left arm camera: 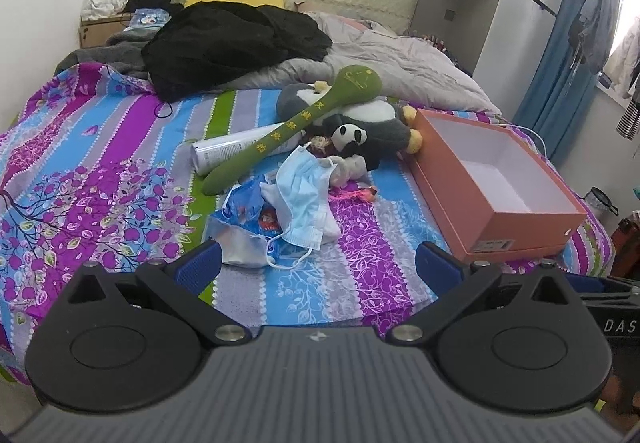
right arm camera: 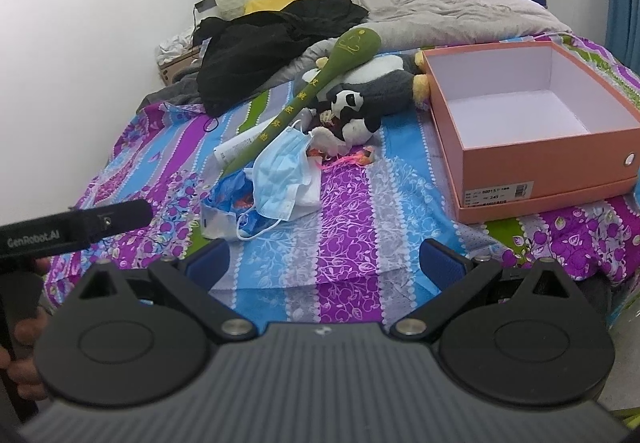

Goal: Organize soft objects

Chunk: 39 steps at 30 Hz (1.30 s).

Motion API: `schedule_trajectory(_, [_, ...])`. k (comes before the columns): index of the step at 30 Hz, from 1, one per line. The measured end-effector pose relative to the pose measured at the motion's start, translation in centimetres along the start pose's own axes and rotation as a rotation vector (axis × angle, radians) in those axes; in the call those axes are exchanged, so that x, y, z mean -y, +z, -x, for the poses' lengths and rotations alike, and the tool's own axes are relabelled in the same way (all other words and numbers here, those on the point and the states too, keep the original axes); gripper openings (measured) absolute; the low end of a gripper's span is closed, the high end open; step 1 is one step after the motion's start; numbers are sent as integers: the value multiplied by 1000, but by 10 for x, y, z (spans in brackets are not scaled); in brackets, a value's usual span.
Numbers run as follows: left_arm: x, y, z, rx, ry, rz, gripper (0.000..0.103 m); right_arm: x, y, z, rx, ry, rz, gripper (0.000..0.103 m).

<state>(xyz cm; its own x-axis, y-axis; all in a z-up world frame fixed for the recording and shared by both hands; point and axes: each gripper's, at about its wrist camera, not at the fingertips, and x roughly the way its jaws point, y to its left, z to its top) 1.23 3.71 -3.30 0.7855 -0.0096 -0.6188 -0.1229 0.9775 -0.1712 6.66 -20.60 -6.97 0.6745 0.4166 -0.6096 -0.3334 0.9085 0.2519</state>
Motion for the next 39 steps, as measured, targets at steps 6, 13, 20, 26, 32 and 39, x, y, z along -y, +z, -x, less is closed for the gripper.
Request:
schedule_trajectory(6, [0, 3, -11, -22, -3, -6, 103, 3, 0, -10, -24, -4, -11, 103])
schedule_trajectory(13, [3, 3, -25, -61, -17, -2, 103, 6, 2, -14, -33, -9, -16, 103])
schedule_trajectory(20, [1, 5, -38, -86, -20, -16, 103, 11, 6, -23, -53, -28, -32, 103])
schedule_trajectory(26, [-2, 10, -49, -86, -29, -4, 103, 11, 7, -36, -73, -13, -22, 103])
schedule_trajectory(32, [-12, 8, -75, -119, 7, -12, 103, 12, 7, -60, -100, 24, -25, 102])
schedule_trajectory(39, [-33, 7, -114, -135, 57, -23, 103, 21, 6, -101, -133, 93, -85, 96])
